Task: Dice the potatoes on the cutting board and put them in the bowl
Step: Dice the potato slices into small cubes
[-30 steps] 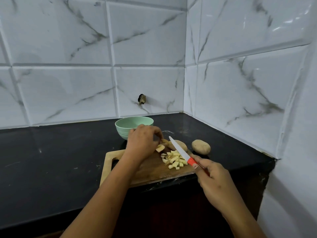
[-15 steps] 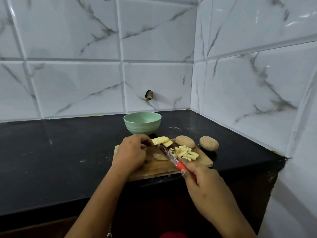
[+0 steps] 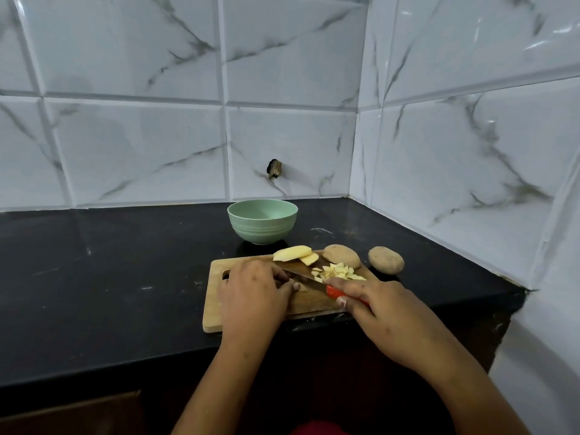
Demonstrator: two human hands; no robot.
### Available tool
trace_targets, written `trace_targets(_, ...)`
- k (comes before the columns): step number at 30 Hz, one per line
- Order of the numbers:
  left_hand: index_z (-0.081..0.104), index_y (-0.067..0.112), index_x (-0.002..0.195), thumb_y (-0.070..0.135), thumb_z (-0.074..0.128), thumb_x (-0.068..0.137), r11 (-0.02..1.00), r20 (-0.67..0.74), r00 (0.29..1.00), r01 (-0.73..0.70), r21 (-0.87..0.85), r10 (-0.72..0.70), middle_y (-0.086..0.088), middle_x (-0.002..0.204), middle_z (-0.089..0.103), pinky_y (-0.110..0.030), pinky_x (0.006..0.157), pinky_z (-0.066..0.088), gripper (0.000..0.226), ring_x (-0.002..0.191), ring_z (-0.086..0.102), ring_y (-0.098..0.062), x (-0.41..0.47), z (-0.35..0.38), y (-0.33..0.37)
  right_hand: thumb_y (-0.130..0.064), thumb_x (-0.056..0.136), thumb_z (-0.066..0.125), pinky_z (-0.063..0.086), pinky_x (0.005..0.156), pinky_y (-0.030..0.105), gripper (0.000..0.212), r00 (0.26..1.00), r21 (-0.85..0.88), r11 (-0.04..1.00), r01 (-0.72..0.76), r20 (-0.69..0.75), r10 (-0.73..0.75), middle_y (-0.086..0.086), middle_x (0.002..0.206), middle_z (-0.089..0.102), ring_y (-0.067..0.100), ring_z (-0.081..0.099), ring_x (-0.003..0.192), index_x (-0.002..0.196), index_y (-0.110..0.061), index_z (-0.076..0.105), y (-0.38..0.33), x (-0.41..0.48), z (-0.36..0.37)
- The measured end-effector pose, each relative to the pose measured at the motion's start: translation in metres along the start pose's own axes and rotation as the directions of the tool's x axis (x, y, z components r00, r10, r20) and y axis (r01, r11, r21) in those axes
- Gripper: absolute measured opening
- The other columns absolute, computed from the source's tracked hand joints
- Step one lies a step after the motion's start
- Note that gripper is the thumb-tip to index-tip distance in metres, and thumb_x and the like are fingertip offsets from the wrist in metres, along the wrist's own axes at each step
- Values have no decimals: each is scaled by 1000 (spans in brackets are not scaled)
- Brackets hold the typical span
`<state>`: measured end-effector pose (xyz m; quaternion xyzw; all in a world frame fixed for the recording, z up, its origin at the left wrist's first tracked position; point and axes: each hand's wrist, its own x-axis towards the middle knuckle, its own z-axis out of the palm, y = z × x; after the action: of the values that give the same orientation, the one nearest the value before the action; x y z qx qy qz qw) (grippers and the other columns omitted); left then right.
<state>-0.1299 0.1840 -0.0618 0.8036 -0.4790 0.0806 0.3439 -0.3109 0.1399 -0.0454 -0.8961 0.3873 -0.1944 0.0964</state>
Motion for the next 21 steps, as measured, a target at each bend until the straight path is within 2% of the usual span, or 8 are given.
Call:
trace_targets(2, 71, 39, 91, 50, 67, 80, 999, 6, 1000, 22, -31, -22, 19, 99, 64, -30, 84, 46, 17, 99, 51, -5, 1, 0, -1, -44, 100, 37, 41, 59, 16, 37, 1000, -1, 1000, 11, 14, -11, -15, 127, 52, 1, 51, 76, 135, -59, 37, 2, 1, -2)
trace_targets(5, 72, 39, 86, 46, 69, 80, 997, 13, 999, 34, -67, -33, 20, 95, 65, -31, 83, 48, 10, 95, 52, -4, 2, 1, -2, -47, 100, 35, 31, 53, 15, 39, 1000, -56, 998, 14, -9, -14, -12, 122, 52, -1, 44, 66, 137, -58, 35, 1, 0, 4)
trace_targets(7, 72, 38, 85, 44, 69, 80, 996, 10, 999, 41, -73, -40, 20, 93, 65, -33, 83, 49, 8, 95, 52, -5, 2, 2, -1, -49, 99, 33, 31, 54, 14, 40, 999, -82, 996, 27, -37, -30, -9, 136, 47, -2, 40, 66, 137, -60, 33, 1, -2, 10)
trace_targets(9, 72, 36, 85, 43, 69, 81, 997, 5, 999, 43, -63, -43, 18, 93, 64, -33, 84, 49, 9, 95, 52, -6, 2, 3, -1, -50, 99, 33, 40, 61, 15, 40, 998, -76, 997, 30, -46, -34, -9, 142, 41, -1, 45, 74, 138, -60, 31, -2, -5, 10)
trace_targets(13, 72, 34, 83, 42, 70, 81, 997, 25, 999, 43, -69, -42, 18, 93, 63, -32, 85, 48, 9, 96, 52, -8, 5, 5, -1, -44, 102, 30, 51, 68, 23, 43, 999, -165, 986, 19, -22, -23, -10, 124, 53, 4, 52, 78, 143, -54, 26, -16, -11, 2)
trace_targets(15, 71, 34, 82, 43, 70, 80, 995, 50, 997, 59, -83, -55, 18, 93, 63, -33, 83, 50, 9, 95, 53, -7, 8, 6, -2, -37, 103, 33, 48, 65, 25, 47, 1000, -279, 960, 15, 3, -15, -8, 116, 56, 7, 50, 77, 146, -50, 19, -21, -7, 3)
trace_targets(17, 70, 34, 80, 43, 71, 79, 994, 62, 996, 76, -82, -71, 17, 90, 63, -34, 82, 51, 9, 94, 54, -7, 9, 7, -2, -28, 101, 42, 41, 56, 25, 58, 1000, -373, 928, 15, 28, -5, -6, 102, 57, 11, 53, 81, 149, -45, 12, -26, 1, 12)
trace_targets(21, 71, 33, 80, 43, 72, 78, 992, 47, 995, 95, -87, -91, 16, 89, 63, -34, 81, 51, 10, 94, 55, -7, 8, 7, -2, -22, 100, 42, 29, 46, 24, 60, 1000, -375, 927, 16, 20, -9, -7, 78, 42, 13, 47, 71, 149, -40, 13, -33, 14, 21)
